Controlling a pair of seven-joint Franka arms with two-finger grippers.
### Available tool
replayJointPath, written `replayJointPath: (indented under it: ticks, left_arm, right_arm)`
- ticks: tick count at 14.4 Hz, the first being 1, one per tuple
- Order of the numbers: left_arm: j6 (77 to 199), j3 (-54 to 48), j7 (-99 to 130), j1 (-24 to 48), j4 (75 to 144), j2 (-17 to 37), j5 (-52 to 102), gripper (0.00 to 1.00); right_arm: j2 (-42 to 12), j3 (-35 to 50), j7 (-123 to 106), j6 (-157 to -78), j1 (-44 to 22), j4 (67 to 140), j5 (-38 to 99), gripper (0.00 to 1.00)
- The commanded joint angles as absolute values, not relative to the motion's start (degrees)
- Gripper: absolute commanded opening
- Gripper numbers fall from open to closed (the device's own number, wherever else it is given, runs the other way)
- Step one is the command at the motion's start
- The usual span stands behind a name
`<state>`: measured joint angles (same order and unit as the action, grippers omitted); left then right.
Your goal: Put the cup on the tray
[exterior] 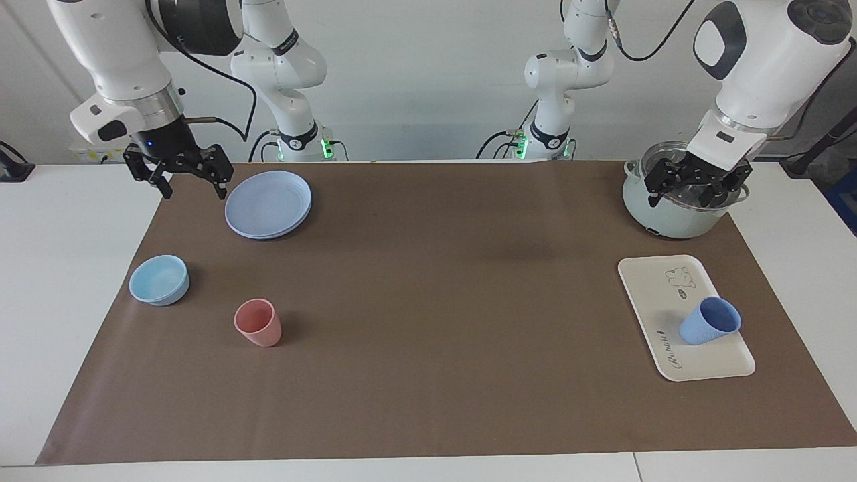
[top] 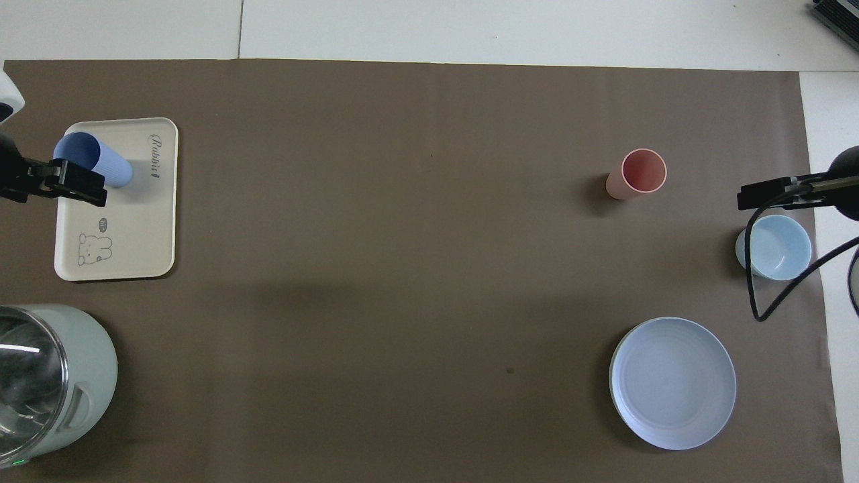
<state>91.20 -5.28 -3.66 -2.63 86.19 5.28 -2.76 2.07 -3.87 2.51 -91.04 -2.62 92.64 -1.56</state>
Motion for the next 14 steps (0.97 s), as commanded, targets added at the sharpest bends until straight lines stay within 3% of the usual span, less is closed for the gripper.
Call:
replayJointPath:
  ticks: [1, 14]
  left_arm:
    - [93.08, -5.36, -3.69, -2.81, 88.24, 3.60, -1.51, 1.00]
    - [92.99, -4.83, -3.69, -2.81, 88.77, 3.43, 1.49, 1.00]
  right_arm:
    - [1.93, -4.13, 4.22, -85.52, -0.97, 89.64, 0.44, 1.00]
    - [2.81, -3.43, 0.79, -89.73, -0.35, 92.11, -0.44, 1.00]
